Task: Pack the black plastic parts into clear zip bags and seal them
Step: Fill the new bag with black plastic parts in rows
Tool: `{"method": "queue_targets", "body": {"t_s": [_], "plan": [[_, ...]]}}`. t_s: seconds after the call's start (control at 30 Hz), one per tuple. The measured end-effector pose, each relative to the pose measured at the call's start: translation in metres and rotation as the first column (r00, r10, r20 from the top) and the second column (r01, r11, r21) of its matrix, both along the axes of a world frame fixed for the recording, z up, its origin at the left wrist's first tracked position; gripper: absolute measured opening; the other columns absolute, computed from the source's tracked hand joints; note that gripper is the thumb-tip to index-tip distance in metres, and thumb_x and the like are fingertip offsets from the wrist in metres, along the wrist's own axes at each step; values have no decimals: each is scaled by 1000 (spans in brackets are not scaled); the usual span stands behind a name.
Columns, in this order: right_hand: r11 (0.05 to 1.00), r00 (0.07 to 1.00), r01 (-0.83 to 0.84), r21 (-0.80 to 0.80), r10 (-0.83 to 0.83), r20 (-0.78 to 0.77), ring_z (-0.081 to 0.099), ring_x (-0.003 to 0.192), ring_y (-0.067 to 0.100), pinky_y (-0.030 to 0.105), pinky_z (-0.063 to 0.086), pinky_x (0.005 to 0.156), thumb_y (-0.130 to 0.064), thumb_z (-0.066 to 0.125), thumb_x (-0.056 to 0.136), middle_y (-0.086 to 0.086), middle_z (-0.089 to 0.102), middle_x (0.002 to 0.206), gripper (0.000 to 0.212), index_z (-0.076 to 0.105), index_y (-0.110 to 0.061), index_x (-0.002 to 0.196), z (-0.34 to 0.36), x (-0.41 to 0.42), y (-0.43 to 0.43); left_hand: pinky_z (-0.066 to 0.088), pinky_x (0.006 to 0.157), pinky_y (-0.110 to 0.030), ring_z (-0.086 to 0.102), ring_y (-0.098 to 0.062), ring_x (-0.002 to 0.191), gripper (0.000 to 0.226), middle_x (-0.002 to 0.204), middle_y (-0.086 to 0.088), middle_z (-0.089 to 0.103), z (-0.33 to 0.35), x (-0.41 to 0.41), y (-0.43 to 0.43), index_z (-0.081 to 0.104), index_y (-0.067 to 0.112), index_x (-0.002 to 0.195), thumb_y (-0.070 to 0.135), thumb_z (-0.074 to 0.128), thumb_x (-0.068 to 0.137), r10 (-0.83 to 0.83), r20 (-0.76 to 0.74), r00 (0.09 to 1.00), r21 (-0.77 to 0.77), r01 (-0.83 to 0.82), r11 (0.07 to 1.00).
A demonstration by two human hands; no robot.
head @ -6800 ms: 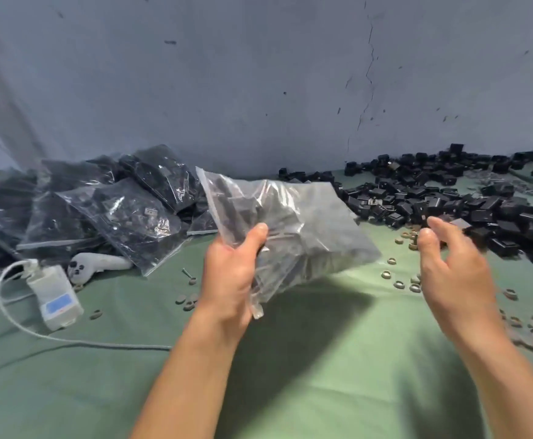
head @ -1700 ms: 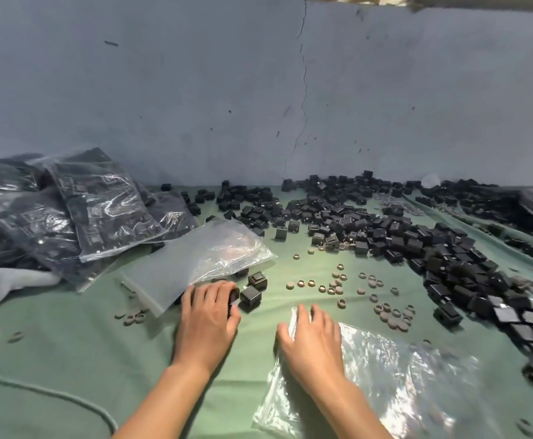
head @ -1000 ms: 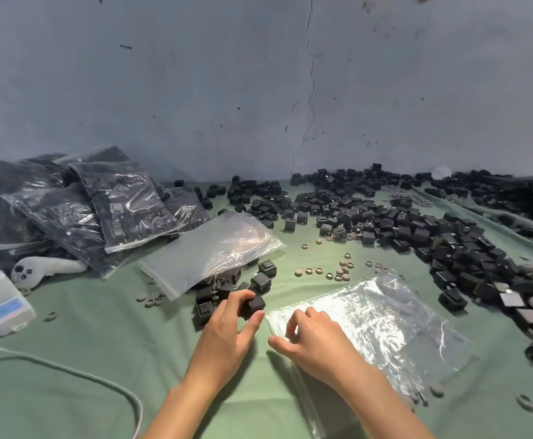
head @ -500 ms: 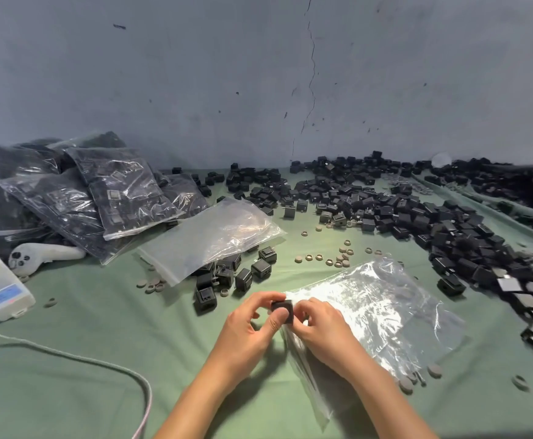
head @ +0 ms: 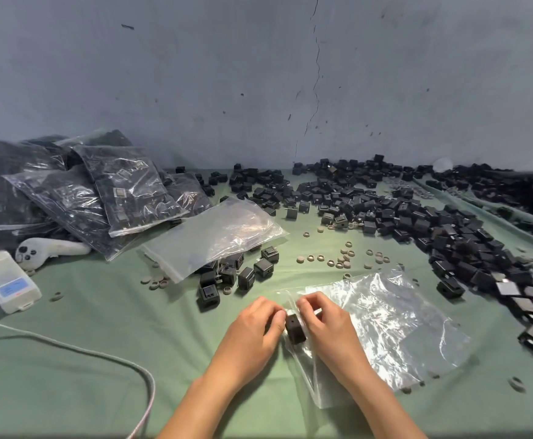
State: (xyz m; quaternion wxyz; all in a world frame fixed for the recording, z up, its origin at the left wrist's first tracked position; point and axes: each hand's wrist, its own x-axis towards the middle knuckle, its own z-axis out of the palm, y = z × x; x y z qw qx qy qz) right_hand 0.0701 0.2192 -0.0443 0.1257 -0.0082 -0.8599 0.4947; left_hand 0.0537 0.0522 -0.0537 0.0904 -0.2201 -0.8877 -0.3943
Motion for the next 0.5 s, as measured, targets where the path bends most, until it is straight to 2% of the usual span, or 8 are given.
{"method": "queue_targets", "body": {"t_s": [0.1,0.17,0.27,0.37,0.43,0.5], "plan": [[989,999,-2,151,7,-36,63,76,6,29,50,72,-32,58,99,-11,68,81,14,67,-23,92,-2,2,-5,46,87,-34,56,-9,93,17,95,13,56,1,1,1,61,25,100,36,48,101,-23,-22,999,-37,22,999],[985,998,11,174,-1,-55,62,76,6,28,49,71,-33,57,100,-11,67,82,15,66,-23,93,-4,4,-8,44,91,-31,54,-6,98,19,97,14,59,4,3,0,61,26,104,37,46,101,-48,-16,999,-44,48,998],[995,997,39,89,-33,-68,63,71,4,24,48,67,-32,58,100,-11,68,79,15,66,-25,91,-7,4,-7,38,96,-22,47,4,105,27,104,24,58,9,8,-1,60,32,111,40,41,93,-86,32,996,-89,89,992],[998,997,45,-54,-48,-54,64,69,4,22,49,65,-32,61,99,-11,70,76,13,67,-28,87,-7,4,-4,29,95,-8,37,11,112,37,107,42,47,8,11,-4,54,41,117,44,39,82,-131,71,989,-129,139,982],[990,997,55,-130,-62,-55,64,71,4,19,47,66,-31,63,98,-14,70,81,12,68,-28,87,-5,4,-2,27,96,-9,36,11,112,39,106,45,43,6,12,-4,52,41,120,44,44,82,-146,25,989,-194,149,970],[985,995,65,-163,-77,-71,65,72,5,18,47,67,-31,63,98,-15,71,82,12,69,-27,88,-5,5,-1,31,99,-15,38,8,112,40,109,38,46,4,12,-3,51,40,124,48,46,86,-134,-30,991,-230,123,965]]}}
